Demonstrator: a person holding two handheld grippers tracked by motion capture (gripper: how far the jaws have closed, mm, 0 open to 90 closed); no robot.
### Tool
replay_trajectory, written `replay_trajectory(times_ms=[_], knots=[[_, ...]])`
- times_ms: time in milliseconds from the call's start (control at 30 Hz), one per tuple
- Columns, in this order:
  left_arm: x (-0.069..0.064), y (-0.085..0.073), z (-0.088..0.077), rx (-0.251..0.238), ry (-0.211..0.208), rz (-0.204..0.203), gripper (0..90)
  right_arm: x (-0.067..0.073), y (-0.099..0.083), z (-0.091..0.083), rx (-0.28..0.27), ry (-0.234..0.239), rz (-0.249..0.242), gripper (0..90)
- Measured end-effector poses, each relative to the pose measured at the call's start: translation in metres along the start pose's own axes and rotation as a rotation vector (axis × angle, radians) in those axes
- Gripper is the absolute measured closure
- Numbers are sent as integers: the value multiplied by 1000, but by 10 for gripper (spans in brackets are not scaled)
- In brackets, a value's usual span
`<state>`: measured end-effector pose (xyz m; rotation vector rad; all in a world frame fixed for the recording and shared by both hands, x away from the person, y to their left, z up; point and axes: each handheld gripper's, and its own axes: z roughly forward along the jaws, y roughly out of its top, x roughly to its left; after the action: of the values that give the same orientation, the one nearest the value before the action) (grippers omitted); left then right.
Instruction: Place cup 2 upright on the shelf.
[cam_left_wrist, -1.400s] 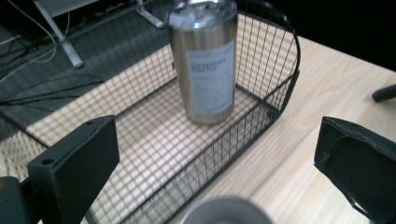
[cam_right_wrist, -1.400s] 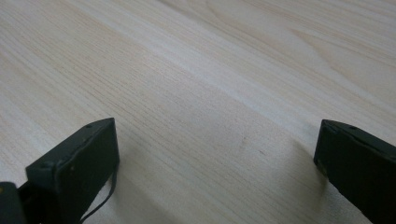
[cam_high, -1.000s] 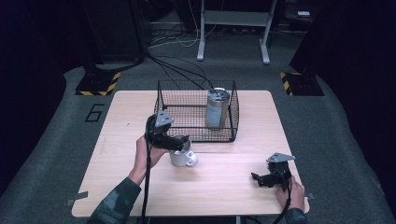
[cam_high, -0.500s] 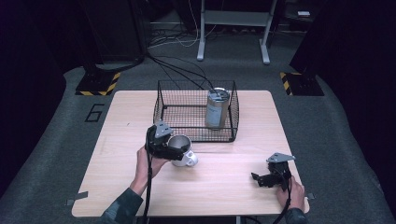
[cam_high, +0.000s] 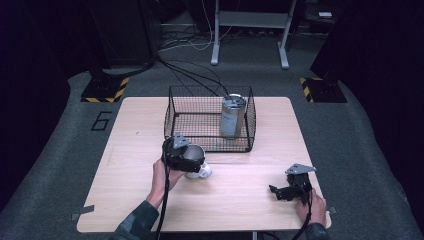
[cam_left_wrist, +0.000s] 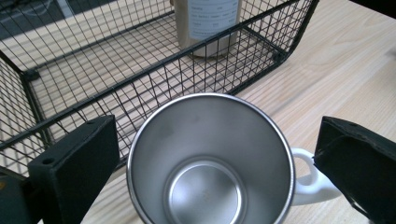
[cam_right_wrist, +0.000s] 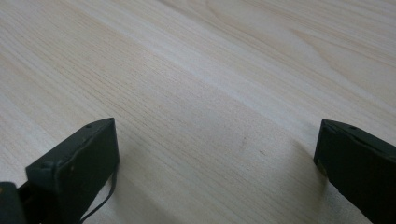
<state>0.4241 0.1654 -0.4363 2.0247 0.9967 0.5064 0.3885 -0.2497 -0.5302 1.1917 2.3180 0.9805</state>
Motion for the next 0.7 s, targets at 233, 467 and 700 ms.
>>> replay_trajectory(times_ms=[233, 467, 700], knots=[[3, -4, 12, -1, -3, -24, 28, 0, 0, 0, -1, 1, 2, 0], [5, -8, 15, -20, -24, -60, 58, 0, 0, 0, -1, 1, 2, 0], [3, -7, 17, -2, -12, -50, 54, 0, 0, 0, 2, 0, -2, 0]])
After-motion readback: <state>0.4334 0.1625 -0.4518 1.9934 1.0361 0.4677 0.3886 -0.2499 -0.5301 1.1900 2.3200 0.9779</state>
